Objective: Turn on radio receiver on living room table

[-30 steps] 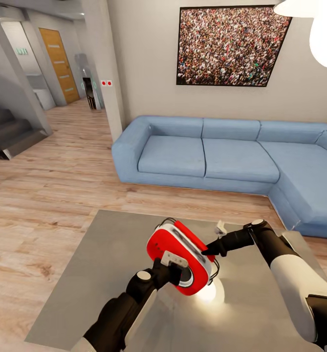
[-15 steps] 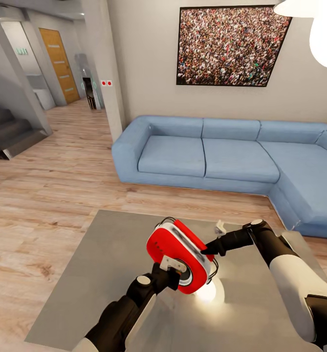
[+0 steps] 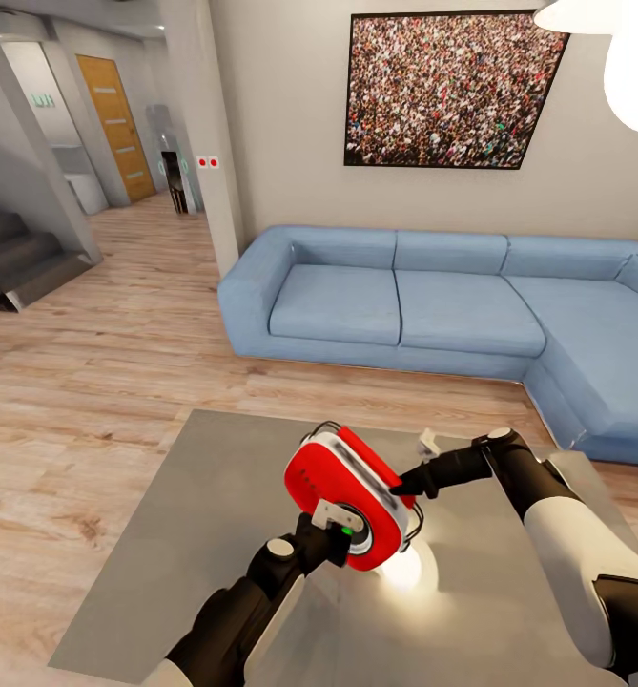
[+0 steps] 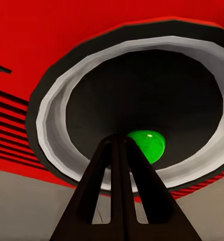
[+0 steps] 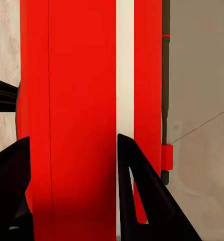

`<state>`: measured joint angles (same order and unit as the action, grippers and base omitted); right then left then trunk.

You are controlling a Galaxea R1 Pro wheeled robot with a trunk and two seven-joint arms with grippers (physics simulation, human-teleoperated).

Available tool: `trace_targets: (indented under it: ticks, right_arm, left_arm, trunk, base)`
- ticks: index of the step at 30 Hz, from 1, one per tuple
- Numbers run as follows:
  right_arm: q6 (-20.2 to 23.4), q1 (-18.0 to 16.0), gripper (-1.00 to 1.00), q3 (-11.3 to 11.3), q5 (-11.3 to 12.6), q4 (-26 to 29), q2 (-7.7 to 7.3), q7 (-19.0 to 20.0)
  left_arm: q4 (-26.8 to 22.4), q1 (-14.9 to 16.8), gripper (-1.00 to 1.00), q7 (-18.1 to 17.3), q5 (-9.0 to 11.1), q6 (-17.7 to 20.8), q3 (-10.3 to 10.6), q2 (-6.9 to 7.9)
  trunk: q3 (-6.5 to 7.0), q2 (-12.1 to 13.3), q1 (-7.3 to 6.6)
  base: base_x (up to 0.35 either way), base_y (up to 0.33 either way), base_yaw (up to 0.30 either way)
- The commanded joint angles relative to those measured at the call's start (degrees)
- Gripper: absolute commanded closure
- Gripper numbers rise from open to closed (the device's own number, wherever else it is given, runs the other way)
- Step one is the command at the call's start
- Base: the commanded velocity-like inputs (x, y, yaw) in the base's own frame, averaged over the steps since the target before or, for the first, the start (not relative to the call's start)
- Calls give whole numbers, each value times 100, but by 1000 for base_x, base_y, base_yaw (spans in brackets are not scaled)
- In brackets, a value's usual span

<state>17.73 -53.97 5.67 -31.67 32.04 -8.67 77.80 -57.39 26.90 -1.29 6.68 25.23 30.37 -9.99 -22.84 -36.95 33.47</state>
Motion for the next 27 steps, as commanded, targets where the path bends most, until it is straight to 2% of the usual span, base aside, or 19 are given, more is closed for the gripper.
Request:
trace_targets:
  ticks: [1,4,9,11,14,16,19,21,23,25,27]
  right_arm:
    - [11,1,100,22,27,4,8,309]
    - [11,1,100,22,15,4,14,158]
    - [11,1,100,6,2,4,8,-721]
    - [16,1,100,-14,-11,4,9,-867]
    - [21,1,100,-34,-47,4,7,-968]
    - [26,1,100,-42,-61,8,6,-1000]
    - [28,1,100,-53,-73,8,6,-1035]
    - [39,1,100,-61,-87,6,6,-1065]
    - [103,1,100,-64,-202,7,6,-1076]
    - [231,1,100,-60,-494,11,6,-1077]
    - [330,1,100,-51,-761,12,6,-1070]
  left_arm:
    - [-19,-1,100,0,32,-1,4,-1]
    - [-112,3,100,72,15,19,0,-1]
    - [-149,6,100,348,-24,45,-88,-1]
    - [-155,5,100,572,-36,51,-286,-1]
    - [-151,2,100,871,-50,62,-792,-1]
    - [-145,1,100,951,-57,66,-1073,-1]
    - [-134,-5,100,996,-48,57,-1360,-1]
    - [-113,-18,100,1013,-30,54,-1562,275]
    - [-55,-38,100,1020,-18,56,-1792,492]
    - [131,-52,100,1023,-14,59,-2066,626]
    - [323,-60,100,1022,-16,60,-2267,678]
  trunk:
    - [0,0,0]
    - [0,0,0]
    - [0,0,0]
    - [0,0,0]
    - [0,0,0]
    - [0,0,0]
    - [0,0,0]
    - [0,0,0]
    - [0,0,0]
    - [0,0,0]
    - [0,0,0]
  base:
    - [0,0,0]
    - [0,0,0]
    - [0,0,0]
    - [0,0,0]
    - [0,0,0]
    - [0,0,0]
    - [0,0,0]
    - [0,0,0]
    - [0,0,0]
    - [0,0,0]
    - [0,0,0]
